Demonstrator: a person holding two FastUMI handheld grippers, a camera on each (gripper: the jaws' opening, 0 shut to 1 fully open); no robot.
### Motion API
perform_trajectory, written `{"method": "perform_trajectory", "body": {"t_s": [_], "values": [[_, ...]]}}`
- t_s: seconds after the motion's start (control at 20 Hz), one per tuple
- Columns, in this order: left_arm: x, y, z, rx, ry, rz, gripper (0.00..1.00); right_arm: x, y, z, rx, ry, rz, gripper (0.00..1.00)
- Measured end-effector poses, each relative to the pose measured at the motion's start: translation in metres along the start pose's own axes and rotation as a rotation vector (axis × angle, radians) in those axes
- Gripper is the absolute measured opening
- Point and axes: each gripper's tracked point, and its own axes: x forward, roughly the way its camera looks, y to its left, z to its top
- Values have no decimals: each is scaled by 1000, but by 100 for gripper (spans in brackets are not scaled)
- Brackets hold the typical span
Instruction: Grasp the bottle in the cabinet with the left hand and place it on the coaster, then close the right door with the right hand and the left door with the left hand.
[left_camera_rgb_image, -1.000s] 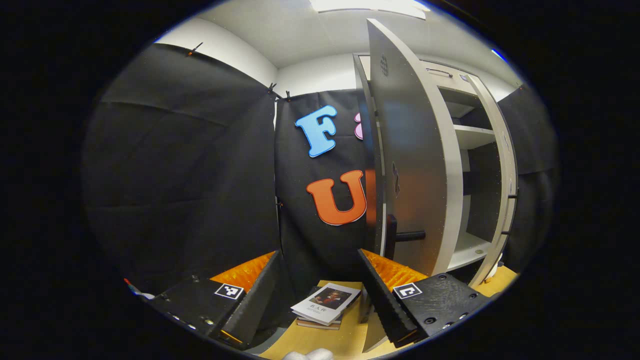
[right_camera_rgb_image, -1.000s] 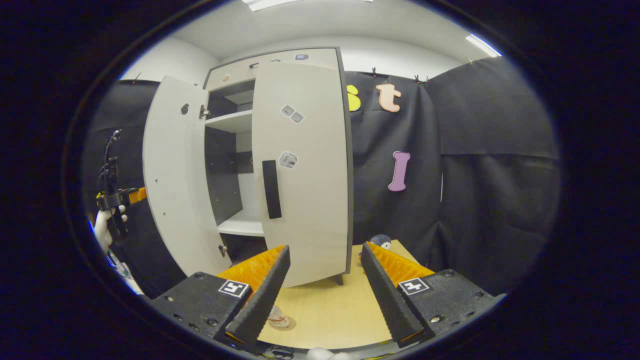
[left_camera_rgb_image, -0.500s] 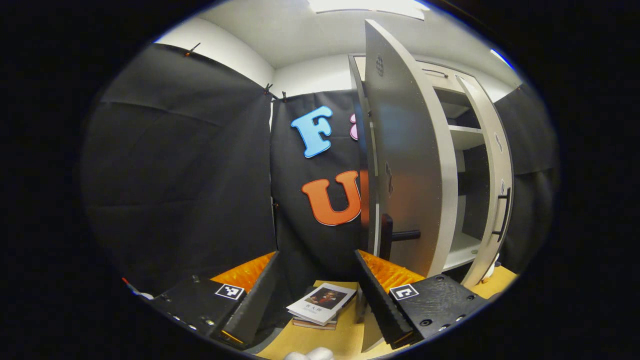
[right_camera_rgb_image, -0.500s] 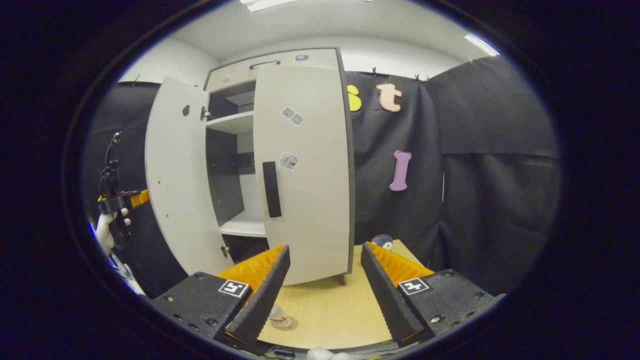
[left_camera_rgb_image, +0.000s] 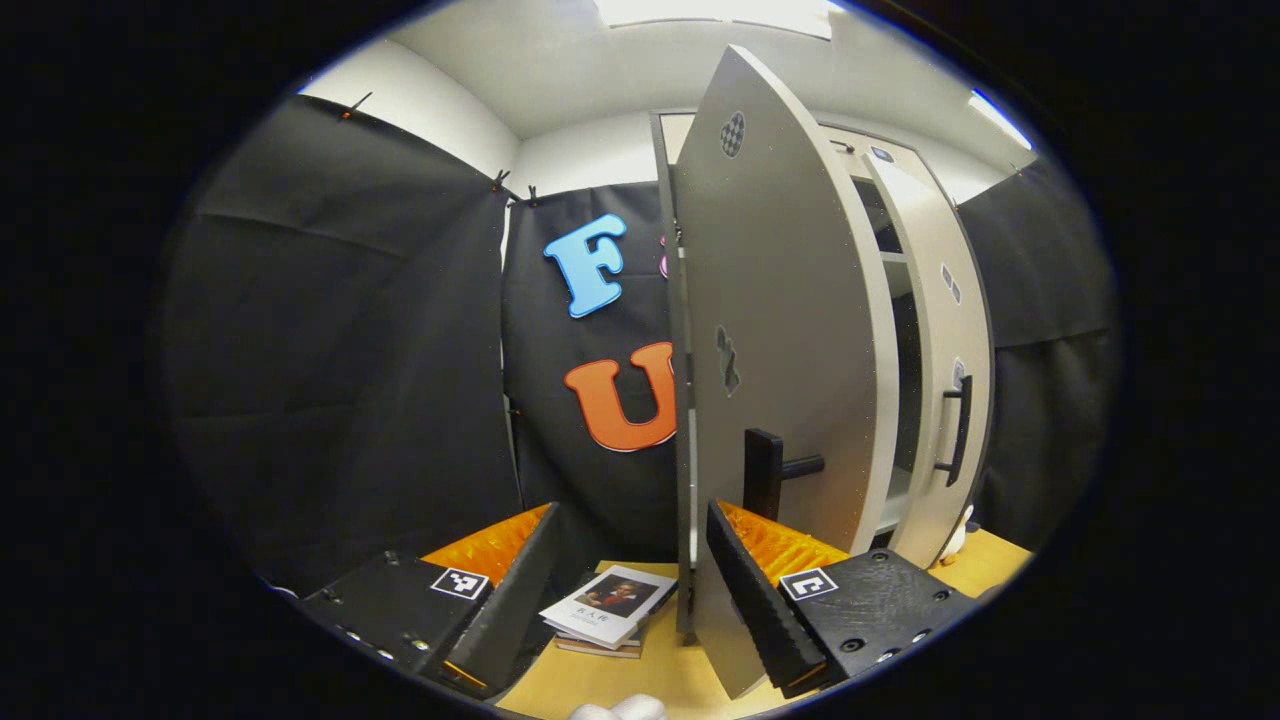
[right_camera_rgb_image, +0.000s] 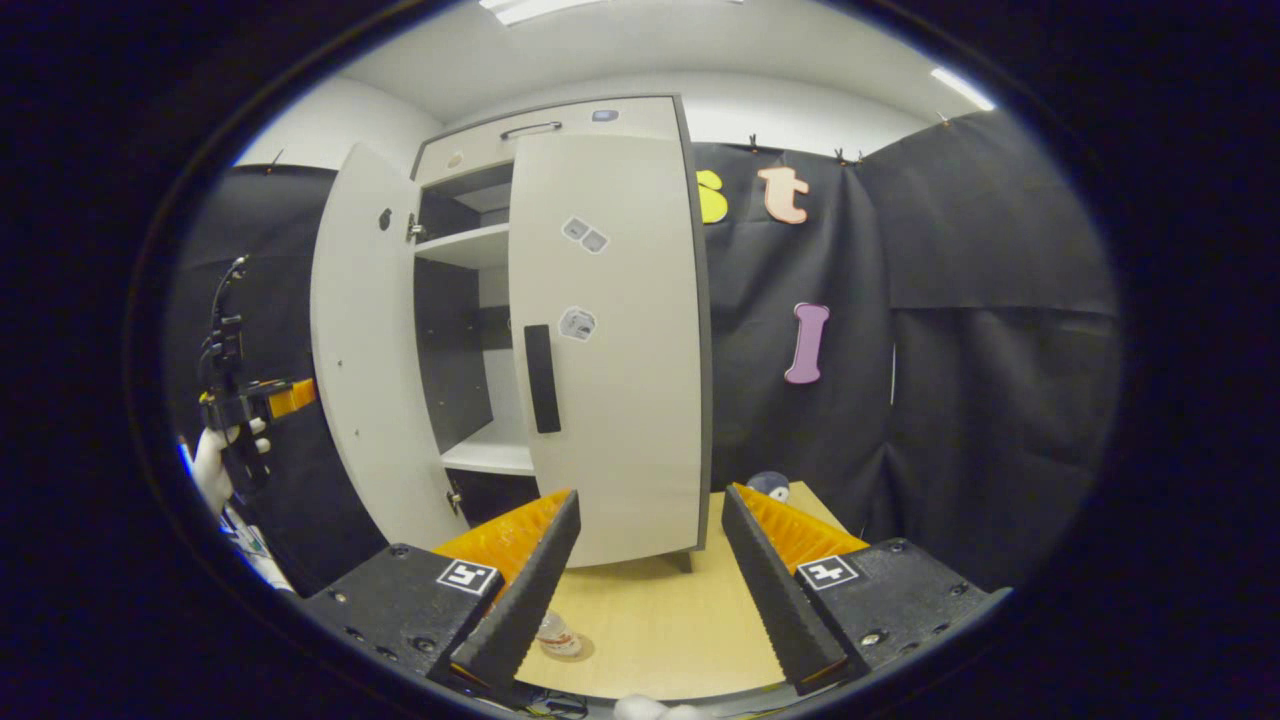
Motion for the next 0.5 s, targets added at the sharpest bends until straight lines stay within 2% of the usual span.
{"method": "perform_trajectory", "body": {"t_s": [0.2,0.25,0.3,0.5], "values": [[2,-27,0,6,3,-24,90,3,-7,8,2,-3,21,94],[3,-35,1,7,2,-29,95,4,-10,11,0,-6,24,94],[5,-44,1,4,4,-37,90,4,-12,15,-3,-12,29,94],[18,-82,3,-24,9,-72,90,9,-24,23,-11,-18,38,94]]}}
